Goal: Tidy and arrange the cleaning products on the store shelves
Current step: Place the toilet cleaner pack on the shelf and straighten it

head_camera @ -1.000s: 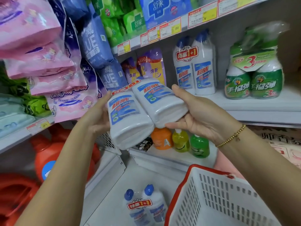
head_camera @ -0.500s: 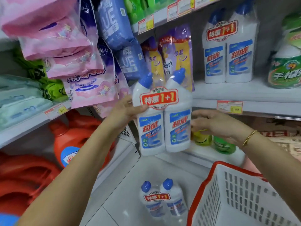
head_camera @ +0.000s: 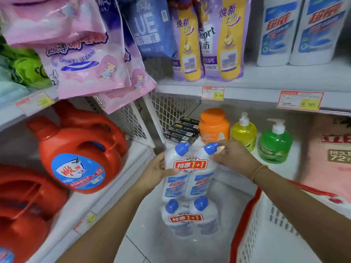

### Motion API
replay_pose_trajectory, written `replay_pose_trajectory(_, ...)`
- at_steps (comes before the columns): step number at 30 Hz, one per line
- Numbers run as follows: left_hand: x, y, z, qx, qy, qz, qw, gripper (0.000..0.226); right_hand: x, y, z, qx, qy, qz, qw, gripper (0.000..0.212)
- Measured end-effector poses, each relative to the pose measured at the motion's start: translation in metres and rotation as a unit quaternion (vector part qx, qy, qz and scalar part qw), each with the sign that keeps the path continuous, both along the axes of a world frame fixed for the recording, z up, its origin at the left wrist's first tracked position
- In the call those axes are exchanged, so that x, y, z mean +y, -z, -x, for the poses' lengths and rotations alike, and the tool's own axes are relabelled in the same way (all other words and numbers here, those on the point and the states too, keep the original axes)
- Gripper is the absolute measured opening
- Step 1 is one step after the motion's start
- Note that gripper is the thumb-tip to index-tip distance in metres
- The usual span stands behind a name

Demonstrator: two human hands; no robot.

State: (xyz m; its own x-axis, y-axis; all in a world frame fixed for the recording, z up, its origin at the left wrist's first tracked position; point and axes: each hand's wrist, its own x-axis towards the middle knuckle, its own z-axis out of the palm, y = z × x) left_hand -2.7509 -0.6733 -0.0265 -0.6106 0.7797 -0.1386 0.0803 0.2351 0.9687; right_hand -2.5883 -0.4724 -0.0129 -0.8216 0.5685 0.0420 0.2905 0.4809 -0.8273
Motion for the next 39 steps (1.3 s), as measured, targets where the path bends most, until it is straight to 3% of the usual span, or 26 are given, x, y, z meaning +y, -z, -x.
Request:
replay_pose_trajectory(4, -0.001, 0.038, -0.007, -0.040, 0.017, 0.056, 0.997, 0.059, 0.003, 0.023, 0.001, -0.101, -0.013, -0.016, 0.995, 0.019)
replay_pose_trajectory(11, -0.015, 0.057, -0.003, -0.101, 0.070, 0.115, 0.986, 0.048, -0.016, 0.038, 0.000, -0.184, -0.058, -0.045, 0.980, 0.029)
replay_pose_trajectory(14, -0.020, 0.055, 0.008, -0.123, -0.013, 0.088, 0.988, 0.022, -0.025, 0.044, 0.002, -0.206, -0.093, -0.056, 0.973, 0.032)
replay_pose_trajectory(16, -0.018, 0.043, 0.011, -0.142, -0.061, 0.054, 0.987, 0.022, -0.028, 0.043, 0.003, -0.218, -0.116, -0.070, 0.966, 0.032)
replay_pose_trajectory(20, 0.005, 0.010, 0.000, -0.096, 0.016, 0.073, 0.993, 0.023, -0.025, 0.036, 0.001, -0.236, -0.131, -0.112, 0.956, 0.033)
replay_pose_trajectory(23, 0.029, -0.021, -0.016, 0.009, 0.046, 0.117, 0.992, 0.017, -0.024, 0.027, -0.002, -0.253, -0.162, -0.148, 0.942, 0.031)
replay_pose_trajectory(25, 0.051, -0.054, -0.033, 0.082, 0.037, 0.084, 0.992, 0.013, -0.013, 0.004, -0.009, -0.256, -0.162, -0.190, 0.934, 0.034)
replay_pose_trajectory(27, 0.078, -0.097, -0.051, 0.131, 0.021, -0.019, 0.991, 0.014, 0.009, -0.034, -0.021, -0.190, -0.114, -0.225, 0.949, 0.027)
replay_pose_trajectory(29, 0.111, -0.142, -0.066, 0.155, 0.005, -0.130, 0.979, 0.012, 0.033, -0.077, -0.043, -0.055, -0.016, -0.231, 0.971, 0.015)
replay_pose_trajectory(30, 0.129, -0.161, -0.074, 0.168, 0.008, -0.173, 0.970, 0.011, 0.043, -0.098, -0.058, 0.033, 0.050, -0.238, 0.969, 0.011)
replay_pose_trajectory(32, 0.171, -0.189, -0.087, 0.193, 0.027, -0.220, 0.956, 0.013, 0.063, -0.130, -0.089, 0.161, 0.181, -0.302, 0.922, 0.010)
replay_pose_trajectory(34, 0.220, -0.202, -0.101, 0.193, 0.049, -0.211, 0.957, 0.023, 0.088, -0.140, -0.118, 0.149, 0.283, -0.360, 0.877, 0.018)
replay_pose_trajectory(37, 0.296, -0.204, -0.105, 0.165, 0.076, -0.139, 0.973, 0.039, 0.124, -0.129, -0.146, -0.010, 0.377, -0.381, 0.844, 0.032)
replay_pose_trajectory(39, 0.336, -0.209, -0.100, 0.105, 0.051, -0.119, 0.986, 0.030, 0.135, -0.120, -0.151, -0.052, 0.386, -0.423, 0.818, 0.041)
